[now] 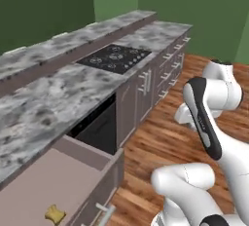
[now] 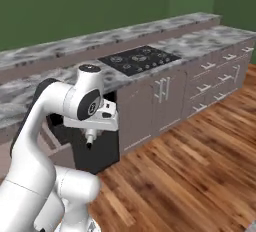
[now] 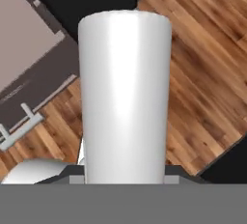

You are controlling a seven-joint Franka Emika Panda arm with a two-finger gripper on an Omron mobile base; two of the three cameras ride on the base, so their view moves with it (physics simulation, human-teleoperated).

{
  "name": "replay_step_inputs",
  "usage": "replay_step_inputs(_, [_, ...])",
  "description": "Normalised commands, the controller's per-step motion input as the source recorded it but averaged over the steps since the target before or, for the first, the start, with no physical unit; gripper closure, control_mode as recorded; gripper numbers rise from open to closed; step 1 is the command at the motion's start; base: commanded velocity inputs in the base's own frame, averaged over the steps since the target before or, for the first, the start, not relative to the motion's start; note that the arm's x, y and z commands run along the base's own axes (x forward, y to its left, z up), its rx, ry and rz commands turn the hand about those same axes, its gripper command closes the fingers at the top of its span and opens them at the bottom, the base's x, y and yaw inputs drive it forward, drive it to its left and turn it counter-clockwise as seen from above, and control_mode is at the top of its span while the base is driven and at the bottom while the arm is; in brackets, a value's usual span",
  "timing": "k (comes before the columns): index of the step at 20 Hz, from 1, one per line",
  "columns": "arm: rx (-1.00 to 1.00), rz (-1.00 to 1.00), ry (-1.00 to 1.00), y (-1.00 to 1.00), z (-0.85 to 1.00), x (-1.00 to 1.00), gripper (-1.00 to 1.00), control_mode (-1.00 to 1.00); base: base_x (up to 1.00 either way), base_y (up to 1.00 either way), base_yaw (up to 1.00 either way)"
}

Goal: Restock the sink supplies by placing the sponge and soap dispenser on the counter and next to the sink. Make sure the soap dispenser is upright.

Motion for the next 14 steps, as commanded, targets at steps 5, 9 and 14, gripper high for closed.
replay_step_inputs(5, [0.00, 0.00, 0.00, 0.00, 0.00, 0.00, 1.00, 1.00, 0.03, -0.08, -0.95])
replay_step_inputs(9, [0.00, 0.00, 0.00, 0.00, 0.00, 0.00, 1.00, 1.00, 0.49, -0.03, -0.74])
replay_step_inputs(14, [0.00, 0.00, 0.00, 0.00, 0.00, 0.00, 1.00, 1.00, 0.95, 0.00, -0.46])
